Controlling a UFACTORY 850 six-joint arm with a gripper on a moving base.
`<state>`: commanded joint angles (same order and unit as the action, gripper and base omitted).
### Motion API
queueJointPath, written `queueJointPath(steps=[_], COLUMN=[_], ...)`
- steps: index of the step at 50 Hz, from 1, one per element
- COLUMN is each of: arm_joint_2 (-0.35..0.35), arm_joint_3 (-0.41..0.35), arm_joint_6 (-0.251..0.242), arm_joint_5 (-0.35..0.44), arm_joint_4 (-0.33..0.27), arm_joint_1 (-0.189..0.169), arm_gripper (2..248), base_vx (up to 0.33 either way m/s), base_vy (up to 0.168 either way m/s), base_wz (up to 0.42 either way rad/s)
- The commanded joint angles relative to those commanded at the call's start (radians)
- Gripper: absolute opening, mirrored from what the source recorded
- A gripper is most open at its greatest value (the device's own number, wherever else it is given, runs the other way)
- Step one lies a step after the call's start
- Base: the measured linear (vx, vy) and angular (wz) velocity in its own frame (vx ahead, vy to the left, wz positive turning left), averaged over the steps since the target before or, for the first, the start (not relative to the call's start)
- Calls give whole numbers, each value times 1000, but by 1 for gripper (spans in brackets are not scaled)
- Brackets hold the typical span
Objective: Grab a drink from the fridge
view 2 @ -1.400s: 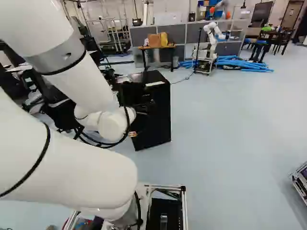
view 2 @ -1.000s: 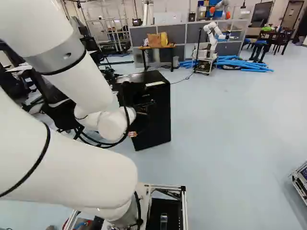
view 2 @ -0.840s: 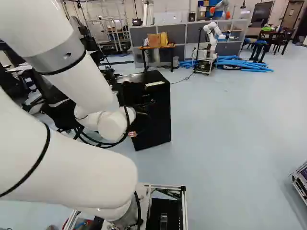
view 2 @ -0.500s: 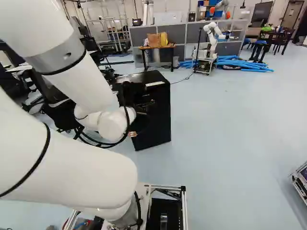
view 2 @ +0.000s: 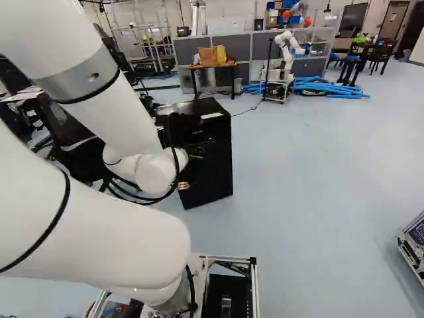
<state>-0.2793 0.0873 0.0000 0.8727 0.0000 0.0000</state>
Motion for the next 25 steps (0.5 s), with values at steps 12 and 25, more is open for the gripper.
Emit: queueJointPath(steps=[12, 25], arm_joint_2=[0, 0], arm_joint_3=[0, 0], arm_joint_6=[0, 0], arm_joint_5=[0, 0], arm_joint_4=[0, 0], arm_joint_1=[0, 0], arm_gripper=[247, 247], base_vx=[50, 68], base_vy=[-31, -4], base_wz=[20, 308])
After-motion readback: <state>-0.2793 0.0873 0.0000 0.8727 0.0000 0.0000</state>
